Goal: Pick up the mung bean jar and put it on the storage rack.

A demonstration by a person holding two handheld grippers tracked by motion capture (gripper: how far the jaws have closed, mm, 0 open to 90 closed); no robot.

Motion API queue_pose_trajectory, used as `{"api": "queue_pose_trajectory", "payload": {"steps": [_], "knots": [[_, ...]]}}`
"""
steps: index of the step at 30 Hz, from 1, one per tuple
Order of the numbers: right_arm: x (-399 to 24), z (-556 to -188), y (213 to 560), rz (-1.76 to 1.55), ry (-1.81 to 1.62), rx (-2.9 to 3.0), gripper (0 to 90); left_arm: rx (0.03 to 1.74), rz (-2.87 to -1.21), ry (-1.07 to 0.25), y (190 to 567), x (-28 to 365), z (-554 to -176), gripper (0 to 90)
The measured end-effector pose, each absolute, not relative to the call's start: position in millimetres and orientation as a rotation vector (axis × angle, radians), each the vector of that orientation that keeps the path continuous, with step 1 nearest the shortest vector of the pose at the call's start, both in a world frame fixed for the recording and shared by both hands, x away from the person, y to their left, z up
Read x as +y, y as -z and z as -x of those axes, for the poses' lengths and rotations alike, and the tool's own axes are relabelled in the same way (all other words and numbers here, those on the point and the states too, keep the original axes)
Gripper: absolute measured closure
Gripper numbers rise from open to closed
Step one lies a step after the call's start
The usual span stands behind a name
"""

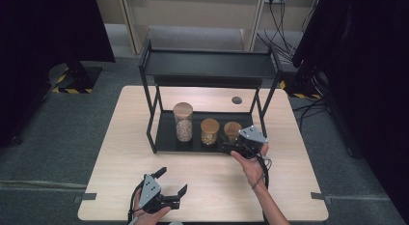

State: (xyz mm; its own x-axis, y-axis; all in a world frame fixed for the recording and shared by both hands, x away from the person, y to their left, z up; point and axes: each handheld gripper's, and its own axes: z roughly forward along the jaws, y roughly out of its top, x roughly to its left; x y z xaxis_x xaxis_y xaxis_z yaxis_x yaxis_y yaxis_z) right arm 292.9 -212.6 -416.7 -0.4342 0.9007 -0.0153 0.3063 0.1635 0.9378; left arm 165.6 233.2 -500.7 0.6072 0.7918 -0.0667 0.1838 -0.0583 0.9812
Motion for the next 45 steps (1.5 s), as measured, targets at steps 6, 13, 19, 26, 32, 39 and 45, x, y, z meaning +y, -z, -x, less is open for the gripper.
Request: {"api": "queue_pose_trajectory", "payload": {"steps": [6,13,19,26,32,39,45], "knots": [[-222.1,-277.5,420.0,-1.120,-1.328,1.853,2.8,0.839,-1.584,-0.606,500.8,233.3,-165.8,3.9],[-230.2,-265.1,421.3,-1.105,-1.383,1.854,2.8,0.841,-1.583,-0.607,500.8,233.3,-165.9,3.8],[-234.1,-254.5,421.3,-1.077,-1.425,1.851,2.8,0.842,-1.582,-0.607,500.9,233.4,-165.8,3.8],[-236.6,-246.7,422.4,-1.059,-1.462,1.858,2.7,0.842,-1.582,-0.607,501.0,233.3,-165.8,3.8],[-238.8,-240.2,423.4,-1.042,-1.476,1.862,2.7,0.841,-1.582,-0.608,500.8,233.5,-165.6,3.8],[-242.8,-231.4,425.4,-1.023,-1.495,1.869,2.7,0.842,-1.581,-0.611,501.0,233.9,-165.5,3.8],[-245.5,-224.7,427.8,-1.012,-1.505,1.878,2.7,0.840,-1.580,-0.611,500.9,234.0,-165.4,3.8]]}}
